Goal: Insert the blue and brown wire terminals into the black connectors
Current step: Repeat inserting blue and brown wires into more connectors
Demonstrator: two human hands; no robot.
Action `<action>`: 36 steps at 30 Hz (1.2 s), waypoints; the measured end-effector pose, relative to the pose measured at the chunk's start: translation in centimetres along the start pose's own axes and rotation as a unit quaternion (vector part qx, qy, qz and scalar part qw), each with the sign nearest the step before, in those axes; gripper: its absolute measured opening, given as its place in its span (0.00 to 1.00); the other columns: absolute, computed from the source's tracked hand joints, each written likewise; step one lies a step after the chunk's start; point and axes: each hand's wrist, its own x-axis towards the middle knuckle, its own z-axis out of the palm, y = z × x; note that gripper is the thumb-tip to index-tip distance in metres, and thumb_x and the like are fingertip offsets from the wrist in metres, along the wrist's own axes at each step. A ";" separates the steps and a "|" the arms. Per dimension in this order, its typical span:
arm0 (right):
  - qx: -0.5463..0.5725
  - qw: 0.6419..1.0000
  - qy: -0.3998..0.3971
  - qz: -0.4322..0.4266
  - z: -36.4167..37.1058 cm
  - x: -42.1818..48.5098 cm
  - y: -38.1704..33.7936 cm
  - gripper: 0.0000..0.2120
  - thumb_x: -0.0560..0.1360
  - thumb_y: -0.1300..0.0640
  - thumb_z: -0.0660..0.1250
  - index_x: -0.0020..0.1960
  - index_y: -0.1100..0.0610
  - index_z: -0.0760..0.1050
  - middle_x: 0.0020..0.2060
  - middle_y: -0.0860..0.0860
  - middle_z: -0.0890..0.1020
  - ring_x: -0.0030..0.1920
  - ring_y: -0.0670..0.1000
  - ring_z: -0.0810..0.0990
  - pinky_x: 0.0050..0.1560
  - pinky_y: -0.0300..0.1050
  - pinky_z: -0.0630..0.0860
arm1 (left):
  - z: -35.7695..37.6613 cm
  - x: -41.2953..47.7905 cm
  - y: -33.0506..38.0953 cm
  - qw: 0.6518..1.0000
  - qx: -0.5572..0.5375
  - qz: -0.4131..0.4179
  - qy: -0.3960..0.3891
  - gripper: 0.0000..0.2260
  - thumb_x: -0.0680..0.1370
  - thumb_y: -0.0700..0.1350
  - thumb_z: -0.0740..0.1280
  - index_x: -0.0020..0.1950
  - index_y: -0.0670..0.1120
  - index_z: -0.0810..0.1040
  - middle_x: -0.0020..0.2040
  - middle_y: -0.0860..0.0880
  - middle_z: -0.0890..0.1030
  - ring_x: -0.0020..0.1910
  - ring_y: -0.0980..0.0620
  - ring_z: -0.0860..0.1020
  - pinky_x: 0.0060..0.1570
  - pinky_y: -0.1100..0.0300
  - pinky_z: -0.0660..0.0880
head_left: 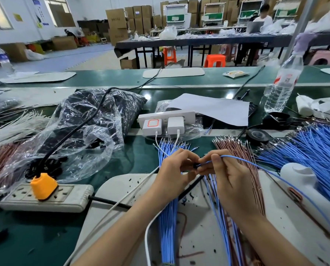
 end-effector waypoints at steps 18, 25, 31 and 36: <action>-0.056 0.993 -0.076 0.074 -0.2 0.3 0.5 0.14 0.78 0.62 0.64 0.58 0.48 0.78 0.54 0.48 0.76 0.54 0.36 0.74 0.55 0.31 0.71 | 0.3 -0.2 0.3 1.000 -0.016 0.000 0.025 0.17 0.71 0.35 0.73 0.49 0.52 0.71 0.43 0.55 0.81 0.42 0.58 0.82 0.45 0.67 0.75; -0.042 0.993 -0.053 0.093 -0.3 0.4 0.9 0.13 0.77 0.62 0.66 0.58 0.51 0.80 0.49 0.43 0.81 0.50 0.40 0.79 0.52 0.33 0.74 | 0.6 -0.5 0.7 0.992 0.071 0.096 0.042 0.10 0.71 0.36 0.73 0.40 0.42 0.72 0.41 0.51 0.79 0.39 0.59 0.78 0.44 0.67 0.76; 0.125 0.979 -0.021 0.160 -0.7 0.7 0.7 0.10 0.71 0.67 0.71 0.44 0.53 0.82 0.38 0.51 0.85 0.37 0.51 0.85 0.40 0.40 0.81 | 0.4 -0.7 1.0 0.978 0.133 0.145 0.067 0.07 0.73 0.28 0.67 0.39 0.38 0.75 0.42 0.45 0.77 0.40 0.47 0.77 0.41 0.52 0.77; 0.221 0.952 0.091 0.190 -1.3 1.6 0.2 0.08 0.72 0.68 0.69 0.42 0.56 0.79 0.34 0.51 0.84 0.33 0.48 0.83 0.38 0.35 0.79 | -0.4 -0.4 1.3 0.946 0.228 0.166 0.163 0.14 0.69 0.25 0.63 0.45 0.38 0.83 0.46 0.46 0.82 0.47 0.50 0.79 0.51 0.64 0.74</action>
